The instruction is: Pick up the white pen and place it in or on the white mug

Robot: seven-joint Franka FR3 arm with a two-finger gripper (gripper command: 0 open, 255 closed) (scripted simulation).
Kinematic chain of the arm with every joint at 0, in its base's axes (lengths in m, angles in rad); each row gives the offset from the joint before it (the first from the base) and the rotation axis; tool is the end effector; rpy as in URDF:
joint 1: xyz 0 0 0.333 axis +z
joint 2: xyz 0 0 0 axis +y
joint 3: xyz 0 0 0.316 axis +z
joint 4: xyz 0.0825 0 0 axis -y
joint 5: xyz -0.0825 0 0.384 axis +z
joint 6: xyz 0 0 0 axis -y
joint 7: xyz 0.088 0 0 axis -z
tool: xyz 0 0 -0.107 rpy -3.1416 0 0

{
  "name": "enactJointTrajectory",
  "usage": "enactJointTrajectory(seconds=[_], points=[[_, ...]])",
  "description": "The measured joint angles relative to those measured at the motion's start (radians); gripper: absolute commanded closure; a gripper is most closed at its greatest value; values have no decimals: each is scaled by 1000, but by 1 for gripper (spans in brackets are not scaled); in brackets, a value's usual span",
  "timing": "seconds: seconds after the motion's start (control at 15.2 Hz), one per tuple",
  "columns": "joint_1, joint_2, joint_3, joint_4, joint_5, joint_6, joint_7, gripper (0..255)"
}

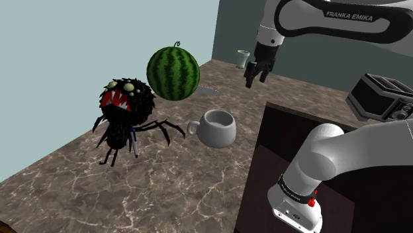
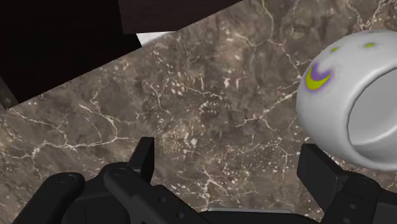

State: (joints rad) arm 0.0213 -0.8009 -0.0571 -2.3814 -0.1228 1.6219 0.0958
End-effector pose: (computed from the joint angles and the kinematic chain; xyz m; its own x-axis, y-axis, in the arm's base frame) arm 0.3074 -0.0287 0.5875 0.9929 -0.1091 0.0480 -0.1126 -0.9906 0.0775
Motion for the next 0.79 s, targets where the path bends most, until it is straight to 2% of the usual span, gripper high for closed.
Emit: enactJointTrajectory(seconds=[0.26, 0.79], points=[[5, -9, 52, -9, 36, -6, 78, 0], [28, 40, 263, 8, 178, 18, 398, 0]])
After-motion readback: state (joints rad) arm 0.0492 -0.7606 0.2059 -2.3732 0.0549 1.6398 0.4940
